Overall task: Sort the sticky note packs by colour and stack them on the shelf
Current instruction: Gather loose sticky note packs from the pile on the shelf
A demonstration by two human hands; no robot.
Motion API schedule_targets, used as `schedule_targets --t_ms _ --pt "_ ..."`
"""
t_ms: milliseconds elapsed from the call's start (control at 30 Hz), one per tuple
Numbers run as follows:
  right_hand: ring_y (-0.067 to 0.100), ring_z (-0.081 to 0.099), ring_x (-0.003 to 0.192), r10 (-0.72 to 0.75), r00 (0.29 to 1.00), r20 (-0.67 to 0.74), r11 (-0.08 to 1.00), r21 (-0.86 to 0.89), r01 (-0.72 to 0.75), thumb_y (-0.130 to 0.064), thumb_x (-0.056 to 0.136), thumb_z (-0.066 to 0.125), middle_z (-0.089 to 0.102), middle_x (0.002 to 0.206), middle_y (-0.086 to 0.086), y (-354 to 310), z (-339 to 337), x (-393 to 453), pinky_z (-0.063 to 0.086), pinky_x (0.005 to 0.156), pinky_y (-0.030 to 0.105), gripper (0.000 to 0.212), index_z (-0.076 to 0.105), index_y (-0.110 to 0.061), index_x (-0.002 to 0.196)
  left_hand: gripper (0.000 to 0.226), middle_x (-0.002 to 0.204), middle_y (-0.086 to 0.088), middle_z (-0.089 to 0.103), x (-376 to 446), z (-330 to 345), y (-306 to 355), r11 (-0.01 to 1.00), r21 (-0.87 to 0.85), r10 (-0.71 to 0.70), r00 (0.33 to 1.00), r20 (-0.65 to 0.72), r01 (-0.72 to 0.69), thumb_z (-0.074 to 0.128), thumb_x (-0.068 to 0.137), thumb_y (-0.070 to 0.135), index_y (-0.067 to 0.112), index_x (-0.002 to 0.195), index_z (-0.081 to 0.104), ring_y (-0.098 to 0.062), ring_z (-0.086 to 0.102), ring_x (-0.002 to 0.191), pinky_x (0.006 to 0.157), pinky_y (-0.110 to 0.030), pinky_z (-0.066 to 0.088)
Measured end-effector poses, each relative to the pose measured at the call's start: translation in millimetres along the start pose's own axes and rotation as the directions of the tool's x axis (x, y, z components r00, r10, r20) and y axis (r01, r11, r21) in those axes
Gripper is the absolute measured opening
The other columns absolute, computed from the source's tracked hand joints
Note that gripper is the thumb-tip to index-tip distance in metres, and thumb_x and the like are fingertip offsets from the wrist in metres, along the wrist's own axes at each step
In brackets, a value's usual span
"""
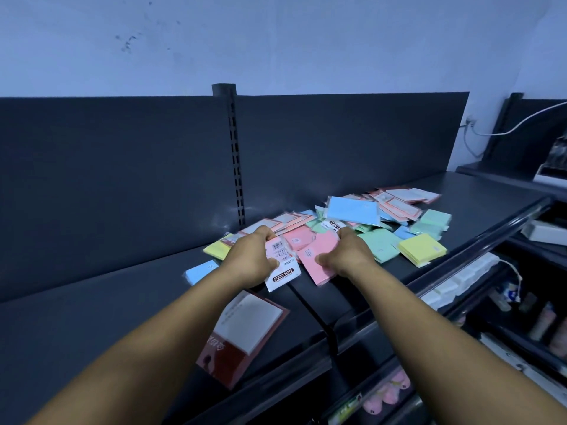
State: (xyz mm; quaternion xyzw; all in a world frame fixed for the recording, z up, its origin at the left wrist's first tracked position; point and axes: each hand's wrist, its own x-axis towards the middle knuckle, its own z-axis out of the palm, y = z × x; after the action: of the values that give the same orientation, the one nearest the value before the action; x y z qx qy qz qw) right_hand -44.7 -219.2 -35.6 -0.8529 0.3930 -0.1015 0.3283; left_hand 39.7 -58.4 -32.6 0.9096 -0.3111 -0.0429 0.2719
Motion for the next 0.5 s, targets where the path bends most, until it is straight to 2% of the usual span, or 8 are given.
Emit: schedule_targets --t_ms 133,267,367,500 --pt "0.028 0.057 0.113 -0.044 0.999 -0.015 0.997 0.060 0.044 -0.026 0.080 0.075 0.060 0.124 0.006 -1 1 -4 0.048 0.090 0.035 0.070 0.037 -0.017 0.137 0.029 0.103 -0.002 0.069 -5 -4 0 0.999 -0.040 -0.029 0.999 -0.028 0.028 0.063 0.088 0.015 0.021 0.111 0.046 -0.021 0.064 0.094 0.082 -0.035 0.053" --pt "0.026 0.062 0.101 -0.162 0.985 -0.055 0.972 0.161 0.169 -0.025 0.080 0.073 0.065 0.112 0.003 -2 0 -12 0.050 0.087 0.037 0.055 0.043 -0.020 0.126 0.019 0.107 -0.003 0.067 -15 -15 -2 0.994 -0.099 -0.058 0.994 -0.090 0.049 0.059 0.090 0.016 0.017 0.107 0.053 -0.022 0.063 0.097 0.081 -0.032 0.051" --pt "0.023 0.061 0.097 -0.271 0.961 -0.053 0.938 0.211 0.276 -0.023 0.083 0.069 0.064 0.106 -0.001 -7 -2 -22 0.050 0.085 0.036 0.041 0.045 -0.022 0.117 0.012 0.100 0.000 0.067 -26 -29 -2 0.984 -0.169 -0.078 0.988 -0.136 0.054 0.058 0.090 0.015 0.021 0.098 0.053 -0.020 0.064 0.090 0.081 -0.034 0.052" --pt "0.021 0.060 0.096 -0.420 0.907 -0.013 0.878 0.247 0.410 -0.018 0.087 0.062 0.063 0.106 -0.005 -19 -1 -40 0.047 0.081 0.032 0.037 0.044 -0.028 0.118 0.019 0.095 -0.002 0.069 -46 -45 -2 0.970 -0.238 -0.093 0.979 -0.184 0.047 0.059 0.089 0.012 0.026 0.080 0.049 -0.023 0.066 0.087 0.081 -0.036 0.053"
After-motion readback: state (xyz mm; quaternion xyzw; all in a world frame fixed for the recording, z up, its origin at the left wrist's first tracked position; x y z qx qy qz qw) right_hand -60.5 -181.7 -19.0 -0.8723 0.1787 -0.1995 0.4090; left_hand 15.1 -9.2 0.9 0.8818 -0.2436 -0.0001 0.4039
